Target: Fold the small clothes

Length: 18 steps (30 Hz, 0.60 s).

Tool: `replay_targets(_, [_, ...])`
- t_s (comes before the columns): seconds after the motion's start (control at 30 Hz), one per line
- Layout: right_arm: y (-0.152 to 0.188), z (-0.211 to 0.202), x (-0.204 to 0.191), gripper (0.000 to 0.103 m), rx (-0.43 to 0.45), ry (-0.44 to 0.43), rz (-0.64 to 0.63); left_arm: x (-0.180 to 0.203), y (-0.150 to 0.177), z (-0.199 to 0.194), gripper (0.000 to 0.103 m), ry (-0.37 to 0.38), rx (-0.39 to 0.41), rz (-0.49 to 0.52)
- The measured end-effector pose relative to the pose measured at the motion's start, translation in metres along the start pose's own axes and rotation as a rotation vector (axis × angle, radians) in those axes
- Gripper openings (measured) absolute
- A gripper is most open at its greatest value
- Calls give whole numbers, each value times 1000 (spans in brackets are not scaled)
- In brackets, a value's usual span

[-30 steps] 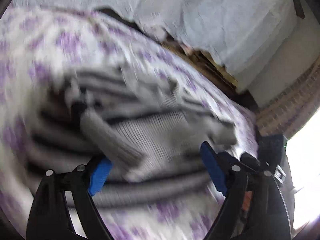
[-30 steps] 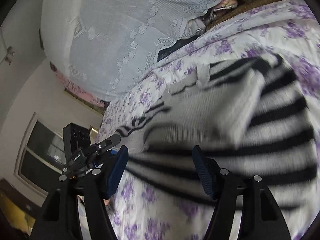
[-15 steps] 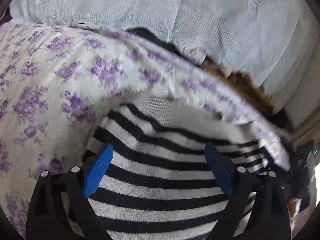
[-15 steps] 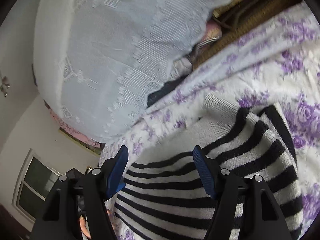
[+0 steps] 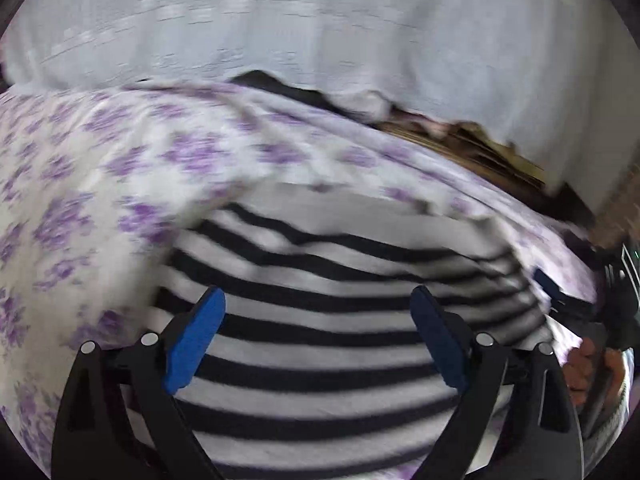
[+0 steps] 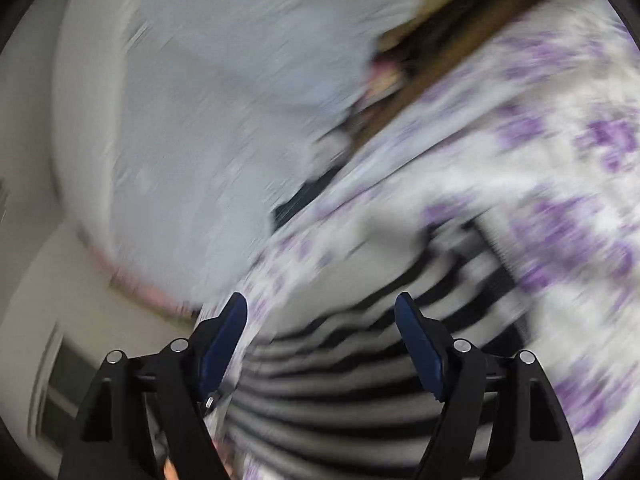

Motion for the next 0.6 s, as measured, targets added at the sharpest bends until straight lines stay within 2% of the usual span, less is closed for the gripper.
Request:
replay_targets(0.07, [38,17,-18,83,-135,-58,-29,18,6,0,95,68,-25,12])
replay_targets(0.1, [53,25,-20,84,-189,-67,-31,23,11,2,96,76,-40,26])
replay_targets(0.13, [66,32,-16,84,-228,-43,-32,23,16,6,96,50,-57,44])
replay_targets(0.17, [73,37,-8,84,-236,0,-46,17,24,10,96,-19,-84,63])
replay_targets(0.2, [71,39,-1,82,-230,28,-65,5,33,16,96,-91,-120,65])
replay_targets(0.23, [67,35,4,79,-212,27,-85,-2,37,18,95,-107,-135,55])
replay_targets(0.3, [49,22,14,78,-155,46,-55,-12,32,8,95,-52,-103,-25])
replay_targets(0.33, [35,12,15,80,-111,34,-14,-17,27,0,95,-71,-82,-52])
replay_targets(0.37, [23,7,14,84,-72,25,10,-21,15,-12,95,-102,-29,-65])
replay_targets(0.4, [8,1,7,95,-17,20,7,-19,4,-19,95,-91,10,-49])
replay_targets(0.43, [-2,1,0,100,13,11,-7,-14,-9,-20,95,-58,23,-20])
replay_targets(0.53, [-28,26,-16,100,10,-17,-27,-3,-33,-2,98,-47,-24,29])
replay_targets(0.6, [-38,47,-7,100,-5,-10,25,-10,-45,29,98,-115,-86,62])
Point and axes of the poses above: each gripper's, at about its wrist camera, not at the fingertips, and z roughly the way its jaws point, x to its right, y to its underside, the point moved 8 cm from there along z, roughly the way its jaws point, and after that the axes turned 11 degrees about z, right-handed, at the moved point
